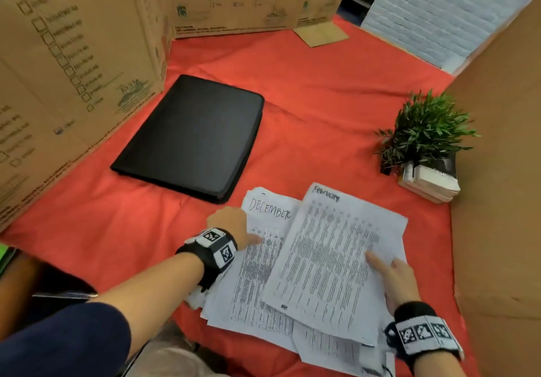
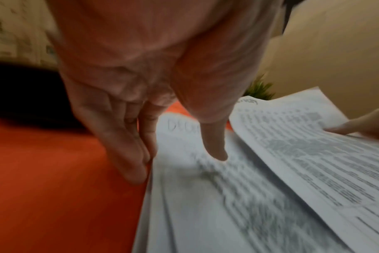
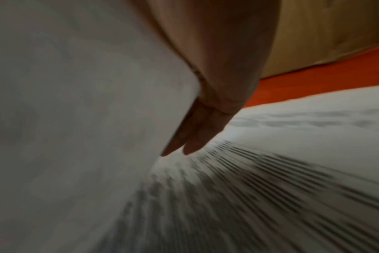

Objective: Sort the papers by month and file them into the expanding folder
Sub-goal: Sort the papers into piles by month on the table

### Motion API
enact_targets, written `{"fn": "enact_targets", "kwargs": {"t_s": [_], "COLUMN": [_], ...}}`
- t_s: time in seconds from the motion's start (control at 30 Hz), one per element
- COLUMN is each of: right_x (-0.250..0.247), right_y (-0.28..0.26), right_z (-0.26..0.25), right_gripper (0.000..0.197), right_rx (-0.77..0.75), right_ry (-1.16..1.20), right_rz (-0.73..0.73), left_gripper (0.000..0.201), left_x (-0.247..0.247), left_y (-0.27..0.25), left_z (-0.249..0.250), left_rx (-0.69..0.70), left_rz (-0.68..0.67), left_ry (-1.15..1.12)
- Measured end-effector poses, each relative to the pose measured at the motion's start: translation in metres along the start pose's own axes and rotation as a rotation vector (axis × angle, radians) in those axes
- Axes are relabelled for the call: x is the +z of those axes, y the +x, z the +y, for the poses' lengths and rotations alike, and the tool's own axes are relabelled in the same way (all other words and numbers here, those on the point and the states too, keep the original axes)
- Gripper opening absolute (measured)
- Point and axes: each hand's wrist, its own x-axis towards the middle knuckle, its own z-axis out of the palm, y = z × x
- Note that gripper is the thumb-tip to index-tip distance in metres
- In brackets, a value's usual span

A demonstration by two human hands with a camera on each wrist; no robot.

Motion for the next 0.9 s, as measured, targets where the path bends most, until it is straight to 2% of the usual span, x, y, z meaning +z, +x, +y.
{"fn": "enact_targets", "kwargs": {"t_s": [0.1, 0.2, 0.3, 0.47, 0.53, 0.63, 0.7, 0.77, 0.83, 0.9], "right_x": [-0.007, -0.018, -0.028, -0.037, -0.039, -0.037, -0.032, -0.027, -0.029, -0.034], "right_y": [-0.001, 0.0, -0.002, -0.004, -0.004, -0.013, -0.024, -0.033, -0.033, -0.03], "right_z": [0.024, 0.037, 0.042, 0.044, 0.046, 0.042, 0.038, 0.038, 0.045, 0.056], "right_gripper": [0.029, 0.035, 0.04, 0.033, 0.033, 0.038, 0.025, 0.02, 0.026, 0.033], "right_rx": [0.102, 0.17, 0.19, 0.175, 0.162, 0.197, 0.19, 0.165, 0.12, 0.135], "right_ry": [0.06, 0.112, 0.109, 0.113, 0.088, 0.017, -0.04, -0.055, -0.077, -0.128], "right_rz": [0.014, 0.028, 0.033, 0.075, 0.077, -0.028, -0.072, -0.015, 0.146, 0.283], "left_gripper": [0.077, 0.087, 0.078, 0.043, 0.038, 0.038, 0.035, 0.04, 0.037, 0.032], "left_x": [0.014, 0.02, 0.018, 0.009, 0.001, -0.017, -0.027, -0.034, -0.042, -0.053], "left_y": [0.009, 0.014, 0.014, 0.019, 0.019, 0.017, 0.018, 0.018, 0.017, 0.018], "left_z": [-0.006, -0.008, -0.01, -0.023, -0.025, -0.026, -0.029, -0.031, -0.03, -0.028], "left_rx": [-0.07, -0.143, -0.147, -0.029, 0.011, 0.109, 0.22, 0.323, 0.368, 0.38], "left_rz": [-0.035, -0.006, -0.002, 0.018, 0.079, 0.184, 0.237, 0.263, 0.318, 0.429], "left_ry": [-0.095, -0.269, -0.319, -0.155, -0.084, 0.045, -0.03, -0.199, -0.382, -0.47]}}
